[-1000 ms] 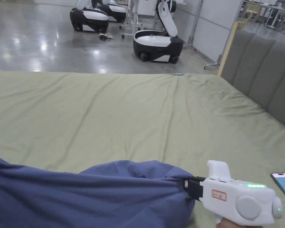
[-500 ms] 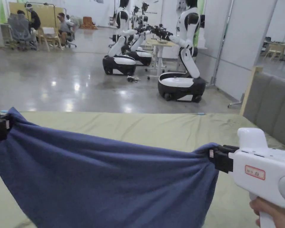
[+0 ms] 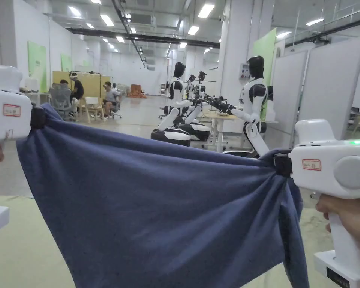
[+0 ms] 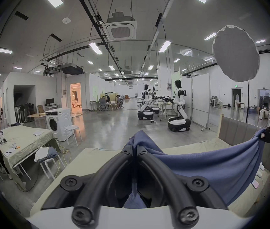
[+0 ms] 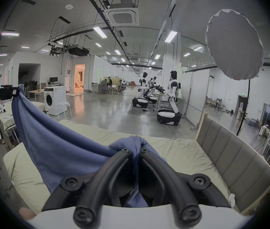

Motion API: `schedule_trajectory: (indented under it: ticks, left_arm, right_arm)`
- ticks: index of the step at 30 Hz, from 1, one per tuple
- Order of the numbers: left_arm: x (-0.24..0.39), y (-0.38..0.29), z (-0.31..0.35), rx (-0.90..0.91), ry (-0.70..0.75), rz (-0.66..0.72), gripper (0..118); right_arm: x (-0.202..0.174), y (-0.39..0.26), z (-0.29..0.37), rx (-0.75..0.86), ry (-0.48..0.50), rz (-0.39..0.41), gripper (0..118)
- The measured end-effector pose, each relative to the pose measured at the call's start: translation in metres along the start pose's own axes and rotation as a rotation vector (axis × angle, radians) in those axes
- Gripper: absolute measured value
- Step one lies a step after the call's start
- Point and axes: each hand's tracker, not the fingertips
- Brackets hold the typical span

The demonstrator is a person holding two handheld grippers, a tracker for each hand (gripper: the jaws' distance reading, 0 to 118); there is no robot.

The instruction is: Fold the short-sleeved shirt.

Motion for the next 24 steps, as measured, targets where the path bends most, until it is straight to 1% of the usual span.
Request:
schedule_trajectory:
  ticks: [3,8,10,11,13,17,19,21,24]
  left_arm:
    - [-0.006,-0.005,-0.044,-0.018,0.033,0.003,1]
    - [-0.011,-0.009,-0.115,-0.045,0.063,0.009,1]
    - [-0.008,-0.008,-0.142,-0.045,0.078,-0.012,1]
    - [-0.007,-0.008,-0.156,-0.047,0.080,-0.039,1]
    - [-0.005,-0.011,-0.179,-0.031,0.091,-0.080,1]
    - [0.008,-0.019,-0.209,-0.005,0.115,-0.099,1]
    - [0.020,-0.032,-0.220,0.012,0.139,-0.145,1]
    - [0.027,-0.052,-0.232,0.025,0.141,-0.155,1]
    - [0.036,-0.090,-0.241,0.023,0.152,-0.133,1]
  right_arm:
    - [0.001,0.007,-0.032,-0.009,0.022,0.001,4]
    - [-0.004,0.012,-0.099,-0.033,0.017,0.013,4]
    - [-0.006,0.012,-0.126,-0.030,0.008,0.013,4]
    - [-0.007,0.012,-0.141,-0.026,0.001,-0.001,4]
    - [-0.009,0.012,-0.169,-0.020,-0.013,-0.002,4]
    - [-0.012,0.010,-0.223,-0.010,-0.050,0.015,4]
    - [-0.013,0.006,-0.247,0.015,-0.074,0.010,4]
    - [-0.014,-0.003,-0.268,0.045,-0.113,0.024,4]
    - [-0.015,-0.027,-0.294,0.043,-0.130,0.021,4]
